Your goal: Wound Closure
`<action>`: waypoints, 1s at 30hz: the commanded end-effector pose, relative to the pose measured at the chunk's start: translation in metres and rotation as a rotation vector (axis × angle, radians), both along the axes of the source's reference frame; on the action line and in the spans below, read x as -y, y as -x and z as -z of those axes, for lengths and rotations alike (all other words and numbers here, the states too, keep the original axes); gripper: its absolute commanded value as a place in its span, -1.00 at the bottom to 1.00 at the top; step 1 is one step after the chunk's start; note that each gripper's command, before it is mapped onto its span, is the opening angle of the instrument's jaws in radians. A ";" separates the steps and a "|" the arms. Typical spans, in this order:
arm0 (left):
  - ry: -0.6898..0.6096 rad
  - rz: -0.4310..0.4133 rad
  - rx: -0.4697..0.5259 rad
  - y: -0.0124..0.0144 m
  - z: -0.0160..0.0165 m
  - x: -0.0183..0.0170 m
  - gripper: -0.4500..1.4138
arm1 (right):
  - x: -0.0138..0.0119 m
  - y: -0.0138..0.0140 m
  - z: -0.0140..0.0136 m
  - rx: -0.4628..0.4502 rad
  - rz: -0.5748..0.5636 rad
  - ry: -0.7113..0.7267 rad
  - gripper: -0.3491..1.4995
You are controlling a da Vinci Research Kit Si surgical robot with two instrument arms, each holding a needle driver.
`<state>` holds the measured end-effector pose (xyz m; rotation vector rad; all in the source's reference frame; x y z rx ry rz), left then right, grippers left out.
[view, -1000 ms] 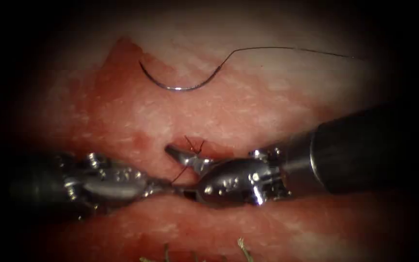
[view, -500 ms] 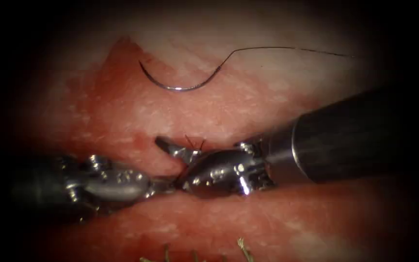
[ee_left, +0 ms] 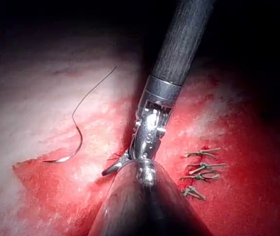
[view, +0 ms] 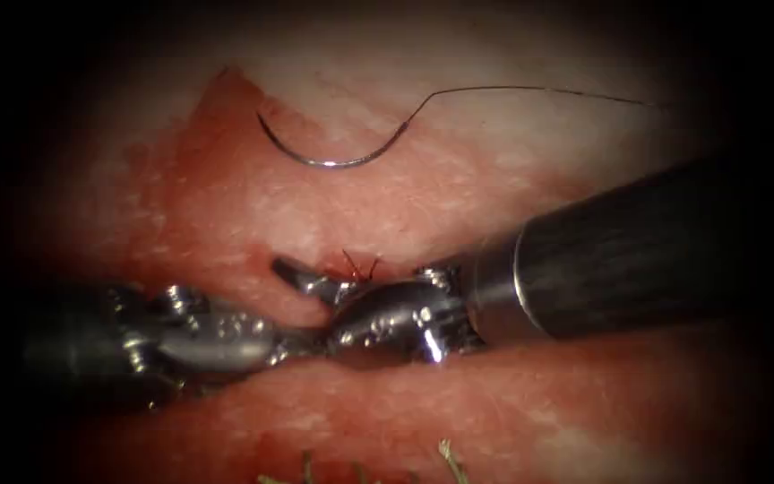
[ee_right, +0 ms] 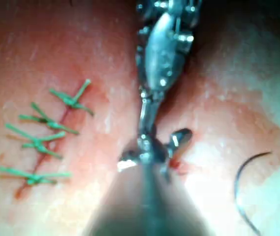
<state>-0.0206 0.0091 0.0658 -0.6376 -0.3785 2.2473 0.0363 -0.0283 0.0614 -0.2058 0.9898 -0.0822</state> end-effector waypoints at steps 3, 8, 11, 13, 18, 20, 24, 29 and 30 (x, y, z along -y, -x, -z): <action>-0.005 -0.002 0.003 0.0007 -0.0006 0.0007 -1.00 | 0.0007 -0.0001 -0.0010 0.003 -0.002 0.002 0.63; -0.001 -0.006 0.003 0.0007 -0.0006 0.0007 -1.00 | 0.0008 -0.0001 -0.0014 0.008 0.002 0.002 0.63; -0.001 -0.006 0.003 0.0007 -0.0006 0.0007 -1.00 | 0.0008 -0.0001 -0.0015 0.008 0.002 0.003 0.63; -0.001 -0.006 0.003 0.0007 -0.0006 0.0007 -1.00 | 0.0008 -0.0001 -0.0016 0.020 0.010 0.004 0.58; -0.001 -0.006 0.002 0.0007 -0.0006 0.0008 -1.00 | 0.0011 0.0000 -0.0023 0.042 0.033 -0.008 0.20; -0.001 -0.006 0.002 0.0007 -0.0006 0.0008 -1.00 | 0.0012 0.0001 -0.0027 0.048 0.047 -0.014 0.00; -0.001 -0.006 0.002 0.0007 -0.0006 0.0008 -1.00 | 0.0014 0.0003 -0.0030 0.038 0.066 -0.027 -1.00; -0.001 -0.006 0.002 0.0007 -0.0005 0.0009 -1.00 | 0.0012 0.0008 -0.0027 0.038 0.067 -0.028 -1.00; 0.002 -0.011 0.002 0.0007 -0.0005 0.0009 -1.00 | 0.0011 0.0010 -0.0027 0.042 0.063 -0.027 -1.00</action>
